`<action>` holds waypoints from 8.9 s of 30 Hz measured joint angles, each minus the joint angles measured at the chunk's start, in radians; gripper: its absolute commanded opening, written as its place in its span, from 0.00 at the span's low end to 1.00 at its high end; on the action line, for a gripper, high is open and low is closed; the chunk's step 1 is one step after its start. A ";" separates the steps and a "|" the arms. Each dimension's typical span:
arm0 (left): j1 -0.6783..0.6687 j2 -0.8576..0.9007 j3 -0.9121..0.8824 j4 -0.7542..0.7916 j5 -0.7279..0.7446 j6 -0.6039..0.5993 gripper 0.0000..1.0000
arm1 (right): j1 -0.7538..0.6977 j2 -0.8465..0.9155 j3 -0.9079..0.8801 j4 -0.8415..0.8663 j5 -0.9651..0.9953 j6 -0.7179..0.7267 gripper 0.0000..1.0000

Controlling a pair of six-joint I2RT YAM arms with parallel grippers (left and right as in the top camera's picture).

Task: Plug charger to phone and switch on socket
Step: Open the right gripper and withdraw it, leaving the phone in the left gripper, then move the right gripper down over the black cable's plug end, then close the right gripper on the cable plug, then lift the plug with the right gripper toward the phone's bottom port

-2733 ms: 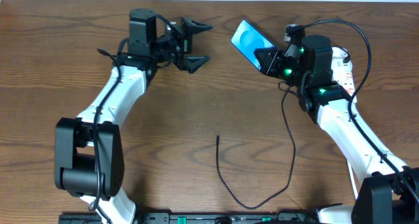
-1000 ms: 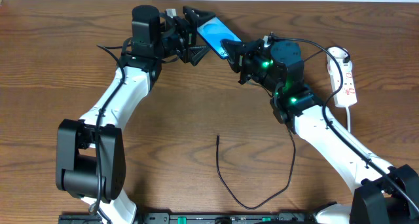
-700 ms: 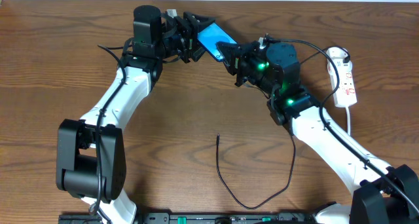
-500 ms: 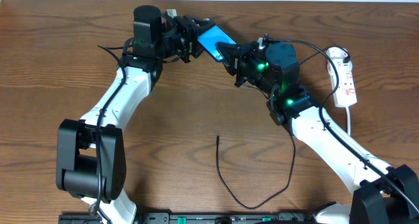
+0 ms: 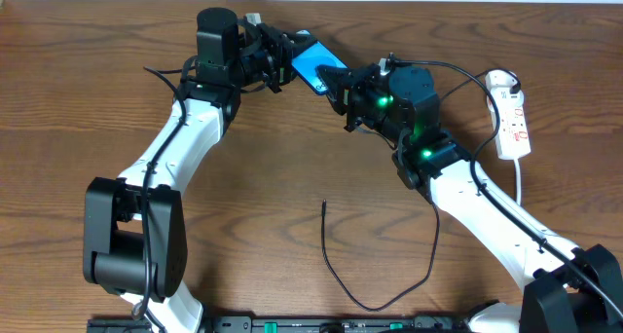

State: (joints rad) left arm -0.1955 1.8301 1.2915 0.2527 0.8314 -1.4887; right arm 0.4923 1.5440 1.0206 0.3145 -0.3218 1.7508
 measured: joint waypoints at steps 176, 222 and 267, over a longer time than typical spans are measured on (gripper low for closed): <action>0.511 -0.003 -0.158 -0.010 0.681 0.887 0.08 | 0.363 0.301 0.061 -0.982 0.364 -0.628 0.01; 0.512 -0.003 -0.175 1.075 0.629 0.051 0.07 | 0.082 0.262 0.142 -0.364 -0.902 -1.410 0.01; 0.471 -0.003 -0.175 1.140 0.500 -0.213 0.07 | 0.082 0.431 0.142 0.655 -0.969 -0.810 0.01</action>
State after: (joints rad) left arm 0.2752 1.8271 1.1168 1.3930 1.3315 -1.7020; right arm 0.5743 1.9755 1.1622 0.9699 -1.2907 0.9409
